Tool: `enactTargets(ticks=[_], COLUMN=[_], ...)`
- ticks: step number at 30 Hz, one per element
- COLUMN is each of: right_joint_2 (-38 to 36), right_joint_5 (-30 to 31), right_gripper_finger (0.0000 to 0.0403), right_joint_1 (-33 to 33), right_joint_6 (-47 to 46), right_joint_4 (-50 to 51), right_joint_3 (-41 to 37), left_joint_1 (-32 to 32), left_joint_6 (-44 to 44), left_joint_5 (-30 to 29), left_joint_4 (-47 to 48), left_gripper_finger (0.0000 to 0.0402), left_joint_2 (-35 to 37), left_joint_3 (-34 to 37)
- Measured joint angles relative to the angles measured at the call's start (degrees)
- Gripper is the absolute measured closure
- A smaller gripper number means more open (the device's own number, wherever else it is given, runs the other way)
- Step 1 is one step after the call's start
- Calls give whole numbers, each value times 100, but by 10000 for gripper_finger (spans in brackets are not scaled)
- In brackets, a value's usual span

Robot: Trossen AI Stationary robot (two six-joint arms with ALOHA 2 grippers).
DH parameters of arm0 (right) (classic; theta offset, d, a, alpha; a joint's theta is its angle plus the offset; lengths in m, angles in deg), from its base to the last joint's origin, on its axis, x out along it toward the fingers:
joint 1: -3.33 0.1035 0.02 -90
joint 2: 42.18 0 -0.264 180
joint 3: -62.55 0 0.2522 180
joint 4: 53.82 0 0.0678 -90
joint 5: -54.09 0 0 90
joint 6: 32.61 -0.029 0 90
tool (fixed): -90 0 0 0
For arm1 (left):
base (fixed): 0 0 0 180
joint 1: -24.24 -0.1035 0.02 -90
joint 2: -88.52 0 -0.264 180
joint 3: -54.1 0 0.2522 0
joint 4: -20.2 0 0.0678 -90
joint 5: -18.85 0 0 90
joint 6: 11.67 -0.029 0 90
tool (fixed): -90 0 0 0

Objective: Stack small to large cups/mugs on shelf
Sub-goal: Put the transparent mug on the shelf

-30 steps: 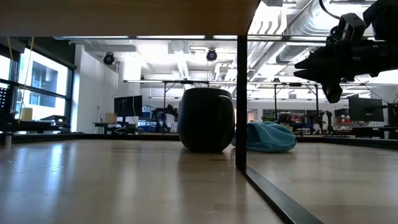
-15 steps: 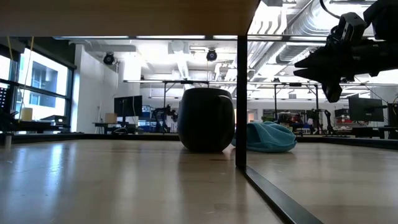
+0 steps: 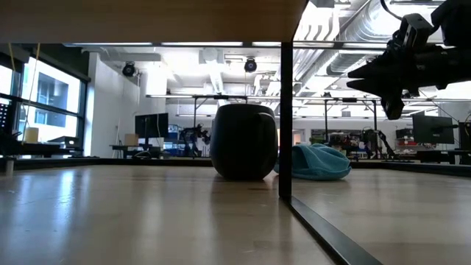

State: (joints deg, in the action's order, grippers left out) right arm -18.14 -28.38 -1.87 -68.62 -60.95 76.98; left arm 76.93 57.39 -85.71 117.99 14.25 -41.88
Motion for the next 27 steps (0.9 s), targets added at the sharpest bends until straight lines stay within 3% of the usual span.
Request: enactTargets(ticks=[17,27], right_joint_2=[-1,-1], right_joint_5=[77,75], right_gripper_finger=[322,322], right_joint_1=[1,1], right_joint_6=[-258,-255], right_joint_4=[2,4], right_joint_3=[0,0], left_joint_1=[-15,-15], left_joint_6=[-826,-762], left_joint_5=[64,280], left_joint_4=[-445,-380], left_gripper_finger=[402,402], left_joint_2=[-185,-352], left_joint_3=[0,0])
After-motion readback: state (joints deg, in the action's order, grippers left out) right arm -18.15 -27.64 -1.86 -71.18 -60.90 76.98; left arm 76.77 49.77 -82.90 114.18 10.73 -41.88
